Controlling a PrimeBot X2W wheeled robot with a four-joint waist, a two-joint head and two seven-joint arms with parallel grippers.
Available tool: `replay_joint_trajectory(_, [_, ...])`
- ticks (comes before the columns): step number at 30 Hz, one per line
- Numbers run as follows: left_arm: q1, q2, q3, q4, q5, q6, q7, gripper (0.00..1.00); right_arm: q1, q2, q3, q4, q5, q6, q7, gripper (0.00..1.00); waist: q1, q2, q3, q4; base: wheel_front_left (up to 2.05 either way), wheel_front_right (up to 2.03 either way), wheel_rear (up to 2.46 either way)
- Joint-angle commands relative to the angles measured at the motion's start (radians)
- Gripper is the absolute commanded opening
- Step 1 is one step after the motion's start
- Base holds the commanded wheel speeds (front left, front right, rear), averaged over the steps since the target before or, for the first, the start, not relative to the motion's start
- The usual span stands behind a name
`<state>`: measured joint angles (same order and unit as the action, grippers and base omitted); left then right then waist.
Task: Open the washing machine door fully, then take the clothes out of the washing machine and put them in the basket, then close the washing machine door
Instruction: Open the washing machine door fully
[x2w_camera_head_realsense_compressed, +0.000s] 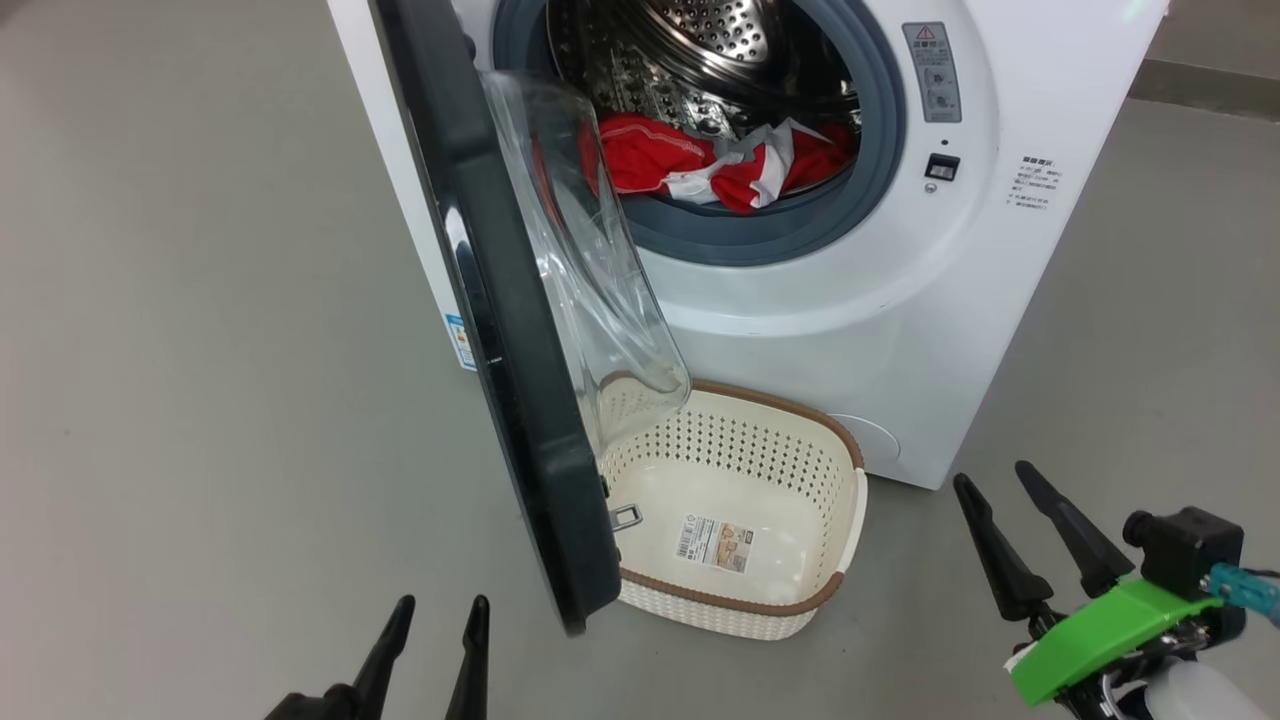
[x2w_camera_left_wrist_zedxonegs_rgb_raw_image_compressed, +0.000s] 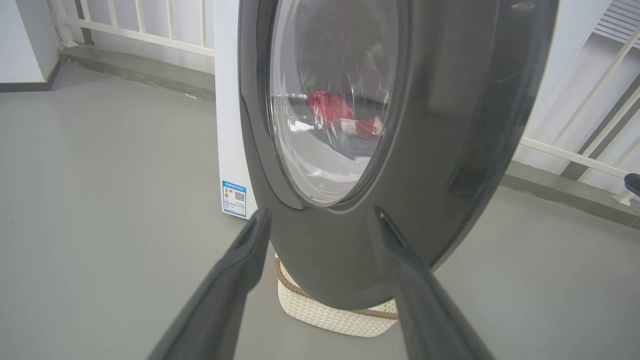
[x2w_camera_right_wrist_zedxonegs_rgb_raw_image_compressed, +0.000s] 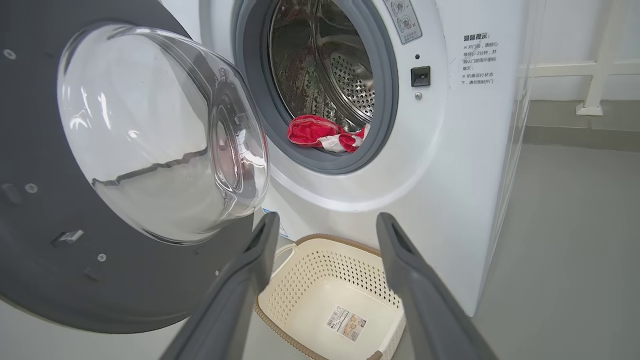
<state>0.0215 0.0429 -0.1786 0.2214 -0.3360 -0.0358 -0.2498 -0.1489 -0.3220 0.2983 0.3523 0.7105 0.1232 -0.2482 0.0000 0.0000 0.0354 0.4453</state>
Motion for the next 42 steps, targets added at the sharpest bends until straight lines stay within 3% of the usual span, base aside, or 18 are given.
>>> replay_joint_trajectory(1, [-0.023, 0.007, 0.034, -0.024, 0.007, -0.001, -0.012, 1.00, 0.010, -0.001, -0.009, -0.031, -0.040, 0.008, -0.013, 1.00, 0.0000, 0.0000, 0.000, 0.001, 0.00, 0.00, 0.00])
replay_joint_trajectory(4, [-0.023, 0.007, 0.035, -0.027, 0.008, 0.002, -0.012, 1.00, 0.050, 0.031, -0.055, -0.045, -0.126, 0.008, -0.013, 1.00, 0.0000, 0.0000, -0.002, 0.004, 0.00, 0.00, 0.00])
replay_joint_trajectory(11, [-0.025, 0.007, 0.035, -0.041, 0.010, 0.026, -0.012, 1.00, 0.117, 0.077, -0.106, -0.022, -0.209, 0.008, -0.013, 1.00, 0.0000, 0.0000, 0.002, 0.010, 0.00, 0.00, 0.00])
replay_joint_trajectory(28, [-0.032, 0.007, 0.050, -0.065, 0.012, 0.042, -0.012, 1.00, 0.138, 0.098, -0.126, -0.007, -0.237, 0.008, -0.014, 1.00, 0.0000, 0.0000, -0.003, 0.000, 0.00, 0.00, 0.00])
replay_joint_trajectory(29, [-0.033, 0.007, 0.053, -0.073, 0.015, 0.042, -0.012, 0.59, 0.138, 0.099, -0.125, -0.008, -0.240, 0.008, -0.014, 1.00, 0.0000, 0.0000, -0.004, -0.001, 0.00, 0.00, 0.00])
replay_joint_trajectory(30, [-0.035, 0.007, 0.057, -0.085, 0.020, 0.043, -0.012, 0.43, 0.138, 0.101, -0.127, -0.009, -0.241, 0.008, -0.014, 1.00, 0.0000, 0.0000, -0.006, -0.002, 0.00, 0.00, 0.00])
replay_joint_trajectory(31, [-0.044, 0.007, 0.071, -0.120, 0.021, 0.046, -0.012, 0.18, 0.139, 0.103, -0.130, -0.011, -0.242, 0.008, -0.014, 1.00, 0.0000, 0.0000, -0.009, -0.003, 0.00, 0.00, 0.00])
replay_joint_trajectory(32, [-0.044, 0.007, 0.071, -0.120, 0.021, 0.046, -0.012, 0.18, 0.139, 0.103, -0.130, -0.011, -0.242, 0.008, -0.014, 1.00, 0.0000, 0.0000, -0.009, -0.003, 0.00, 0.00, 0.00])
replay_joint_trajectory(33, [-0.050, 0.007, 0.079, -0.141, 0.022, 0.047, -0.012, 0.04, 0.139, 0.104, -0.131, -0.011, -0.242, 0.008, -0.014, 1.00, 0.0000, 0.0000, -0.010, -0.003, 0.00, 0.00, 0.00])
replay_joint_trajectory(34, [-0.058, 0.007, 0.089, -0.166, 0.023, 0.048, -0.012, 0.00, 0.139, 0.104, -0.131, -0.011, -0.243, 0.008, -0.014, 1.00, 0.0000, 0.0000, -0.012, -0.003, 0.00, 0.00, 0.00])
replay_joint_trajectory(39, [-0.108, 0.007, 0.114, -0.340, 0.037, 0.059, -0.012, 0.00, 0.139, 0.105, -0.128, -0.012, -0.244, 0.008, -0.014, 1.00, 0.0000, 0.0000, -0.016, -0.008, 0.00, 0.00, 0.00])
replay_joint_trajectory(42, [-0.123, 0.007, 0.057, -0.478, 0.051, 0.071, -0.012, 0.00, 0.139, 0.105, -0.126, -0.012, -0.245, 0.008, -0.014, 1.00, 0.0000, 0.0000, -0.020, -0.016, 0.00, 0.00, 0.00])
